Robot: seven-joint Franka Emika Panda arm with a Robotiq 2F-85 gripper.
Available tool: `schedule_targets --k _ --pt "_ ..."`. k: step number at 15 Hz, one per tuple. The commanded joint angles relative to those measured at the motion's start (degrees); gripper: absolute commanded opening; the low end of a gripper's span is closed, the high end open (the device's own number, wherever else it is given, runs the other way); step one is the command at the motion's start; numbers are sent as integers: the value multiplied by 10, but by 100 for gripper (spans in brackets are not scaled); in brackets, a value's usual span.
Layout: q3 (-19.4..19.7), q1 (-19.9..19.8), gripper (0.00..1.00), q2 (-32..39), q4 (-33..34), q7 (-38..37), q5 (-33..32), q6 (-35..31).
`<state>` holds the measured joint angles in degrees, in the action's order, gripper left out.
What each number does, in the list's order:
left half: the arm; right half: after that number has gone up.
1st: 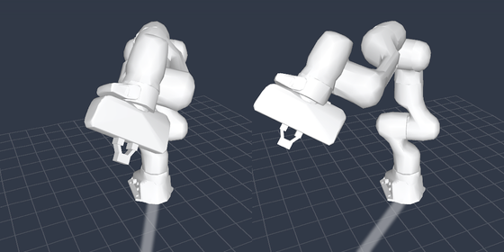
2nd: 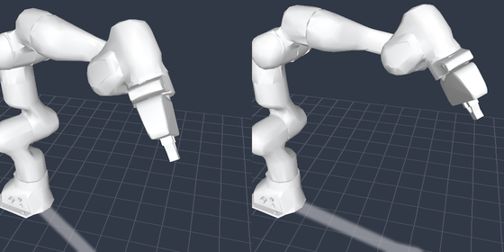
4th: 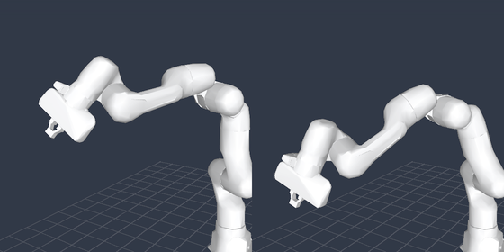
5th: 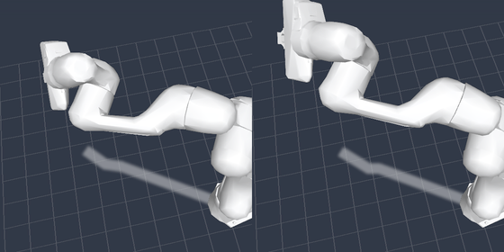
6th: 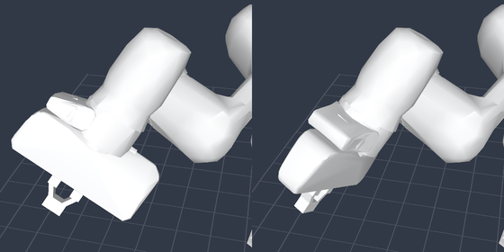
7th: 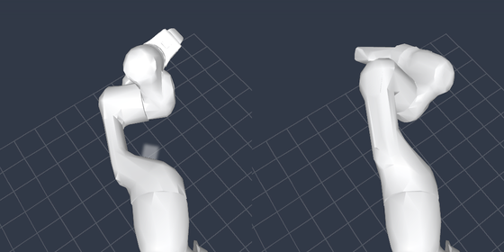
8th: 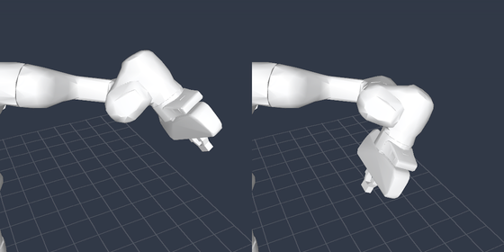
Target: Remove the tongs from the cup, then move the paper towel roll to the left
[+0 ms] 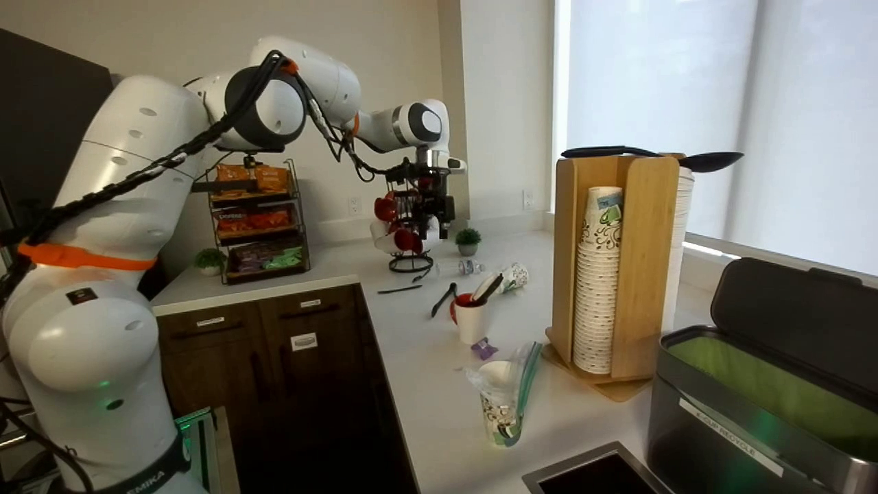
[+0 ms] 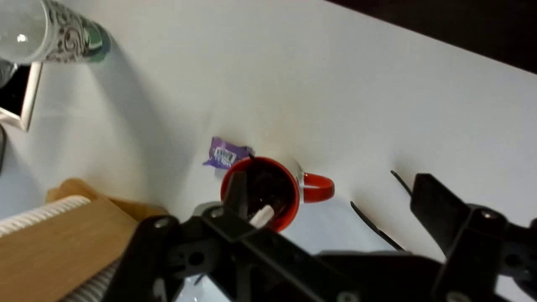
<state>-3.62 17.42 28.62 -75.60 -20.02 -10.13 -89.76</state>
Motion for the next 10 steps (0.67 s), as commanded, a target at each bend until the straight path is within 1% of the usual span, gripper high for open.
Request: schedule_targets --k 1,3,4,5,7,10 --pt "3 -12 100 -93 -136 -103 39 -34" --pt "6 -17 100 -129 -186 -156 52 -47" --pt "0 -14 100 -68 -97 -110 30 -10" --pt "0 -18 100 -84 -121 -128 35 -14" --pt "-1 -23 100 -106 -148 -141 40 -21" --pt "-2 -24 100 -113 -160 -148 41 -26"
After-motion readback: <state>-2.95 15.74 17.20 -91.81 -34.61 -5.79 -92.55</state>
